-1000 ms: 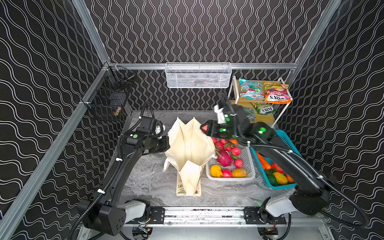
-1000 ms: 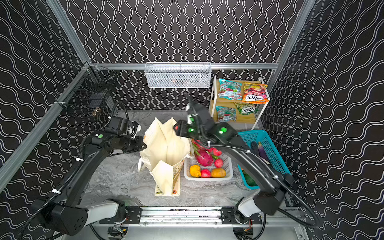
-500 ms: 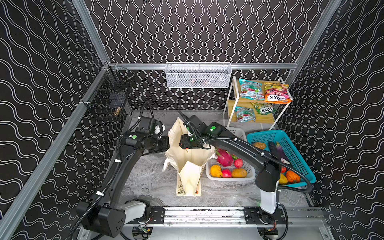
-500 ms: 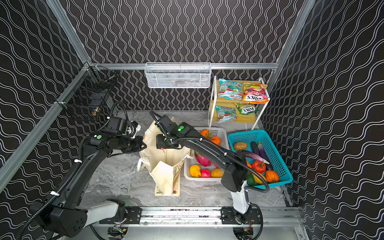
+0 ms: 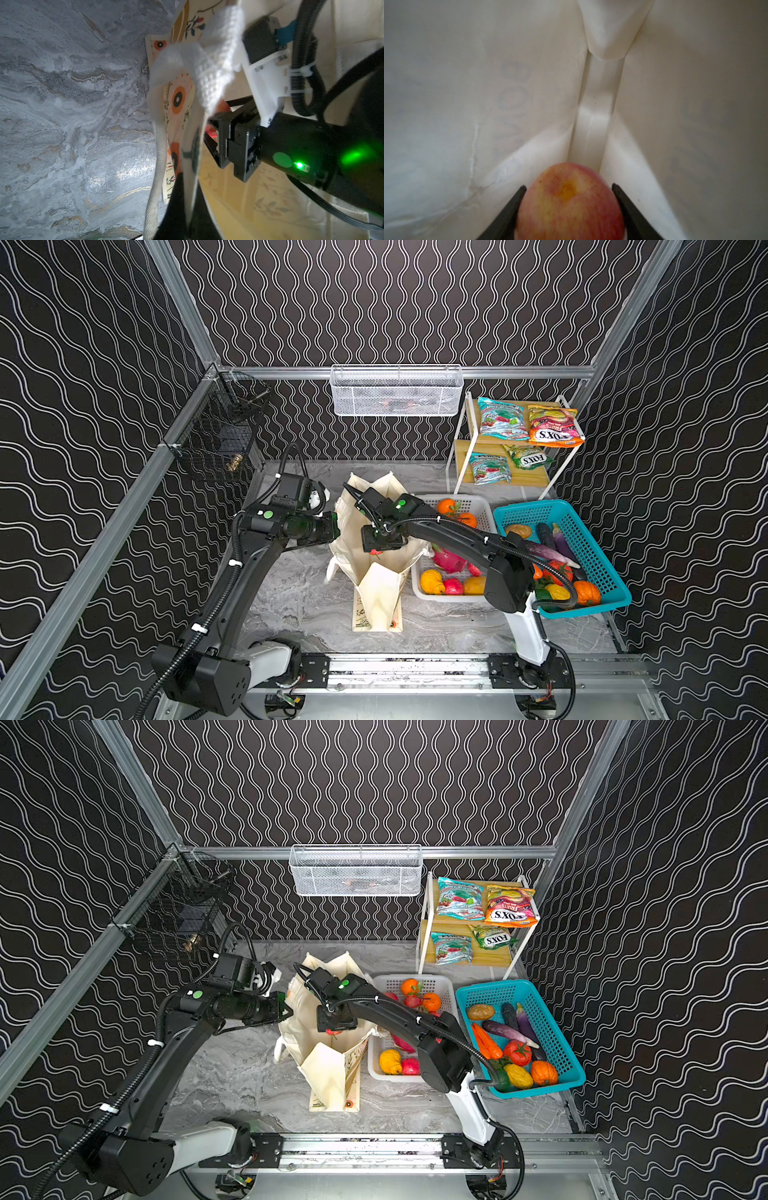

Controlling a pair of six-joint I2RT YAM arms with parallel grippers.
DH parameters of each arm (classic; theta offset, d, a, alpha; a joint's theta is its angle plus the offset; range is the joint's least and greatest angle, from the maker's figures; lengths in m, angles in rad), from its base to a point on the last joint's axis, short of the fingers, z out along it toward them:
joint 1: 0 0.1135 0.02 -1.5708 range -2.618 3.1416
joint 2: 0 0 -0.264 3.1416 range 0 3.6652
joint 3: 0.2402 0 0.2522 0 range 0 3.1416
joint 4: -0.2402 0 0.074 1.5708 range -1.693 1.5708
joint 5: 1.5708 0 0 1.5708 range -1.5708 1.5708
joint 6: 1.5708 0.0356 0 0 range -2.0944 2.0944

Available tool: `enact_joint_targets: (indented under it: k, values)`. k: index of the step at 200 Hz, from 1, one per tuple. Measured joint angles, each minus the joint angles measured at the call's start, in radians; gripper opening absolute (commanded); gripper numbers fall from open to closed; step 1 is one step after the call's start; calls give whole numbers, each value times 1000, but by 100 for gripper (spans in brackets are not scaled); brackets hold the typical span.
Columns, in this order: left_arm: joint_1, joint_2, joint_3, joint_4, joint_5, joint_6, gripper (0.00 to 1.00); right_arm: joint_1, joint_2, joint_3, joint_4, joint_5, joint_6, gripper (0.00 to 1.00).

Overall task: Place the food into the grocery bag and tie it
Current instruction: 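Carry the red apple with the right gripper into the open tote, then open the right gripper to drop the apple and withdraw toward the basket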

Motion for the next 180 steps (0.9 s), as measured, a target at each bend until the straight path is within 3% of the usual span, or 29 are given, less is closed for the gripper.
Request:
enact_joint_targets:
  k: [54, 108, 160, 170, 180]
  values:
    - [0, -4, 0, 0, 0, 0, 0, 0, 25, -70, 35, 6, 0, 63]
    - [0, -3, 1, 0, 0, -2, 0, 0, 61, -109, 73, 4, 4, 71]
    - [0, -3, 1, 0, -1, -2, 0, -1, 70, -121, 96, 2, 4, 83]
    - [0, -4, 1, 0, -1, -2, 0, -1, 70, -121, 97, 2, 5, 98]
    - [0, -4, 1, 0, -1, -2, 0, -1, 70, -122, 101, 2, 9, 99]
